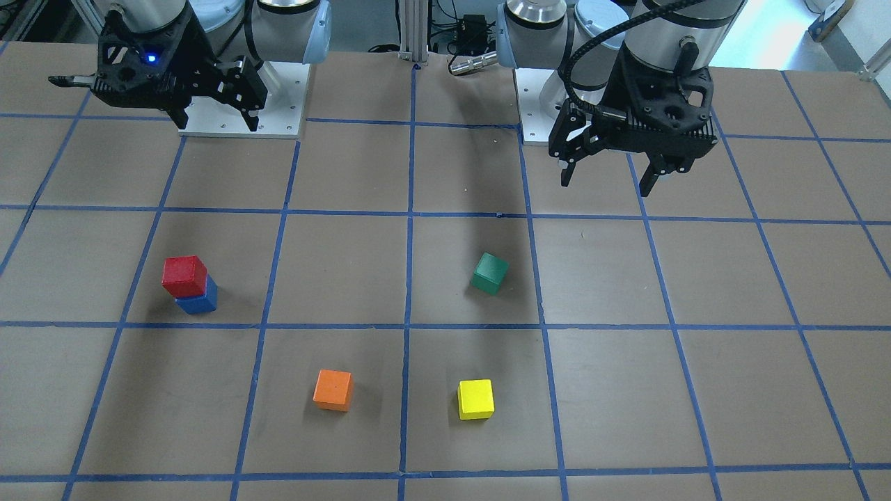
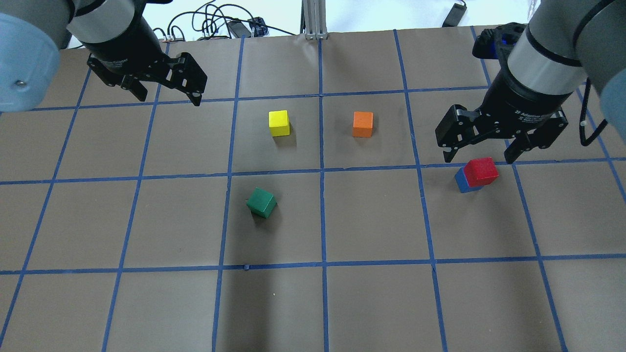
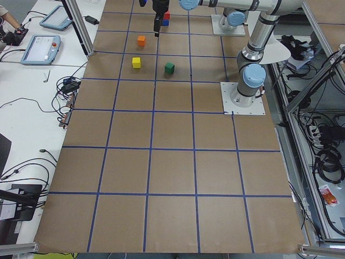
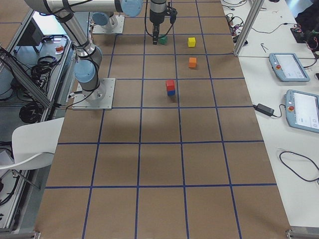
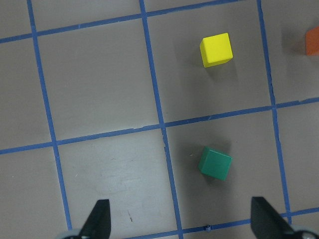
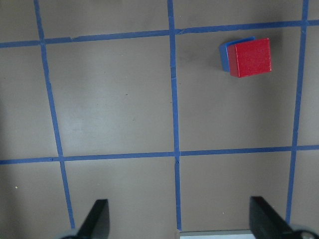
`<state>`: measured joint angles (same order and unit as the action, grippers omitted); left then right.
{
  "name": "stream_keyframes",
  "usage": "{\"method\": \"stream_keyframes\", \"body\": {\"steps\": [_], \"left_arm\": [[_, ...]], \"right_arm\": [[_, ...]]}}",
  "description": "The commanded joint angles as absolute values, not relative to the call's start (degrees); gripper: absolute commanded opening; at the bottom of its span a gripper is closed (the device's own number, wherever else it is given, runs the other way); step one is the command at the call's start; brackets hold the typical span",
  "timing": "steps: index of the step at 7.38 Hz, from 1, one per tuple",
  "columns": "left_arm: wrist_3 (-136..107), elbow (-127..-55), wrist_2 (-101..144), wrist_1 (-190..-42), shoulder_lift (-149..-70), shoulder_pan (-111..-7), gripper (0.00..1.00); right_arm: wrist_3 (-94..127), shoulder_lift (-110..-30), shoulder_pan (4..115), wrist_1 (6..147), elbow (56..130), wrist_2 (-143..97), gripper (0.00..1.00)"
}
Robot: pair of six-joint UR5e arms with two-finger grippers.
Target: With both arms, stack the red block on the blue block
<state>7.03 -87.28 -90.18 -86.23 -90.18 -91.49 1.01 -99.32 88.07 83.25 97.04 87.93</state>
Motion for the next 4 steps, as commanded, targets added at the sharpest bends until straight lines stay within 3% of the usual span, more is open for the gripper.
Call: {"method": "stream_keyframes", "body": {"steps": [1,4], "left_arm": [[7.0,-87.3,-90.2,-86.2,-90.2,-91.5,1.0],[7.0,-87.3,-90.2,-86.2,-90.2,-91.5,1.0]], "right_arm": [[2.3,-98.1,88.2,81.0,94.3,88.8,1.0],[2.7,-97.9,88.2,80.9,94.5,89.0,1.0]]}}
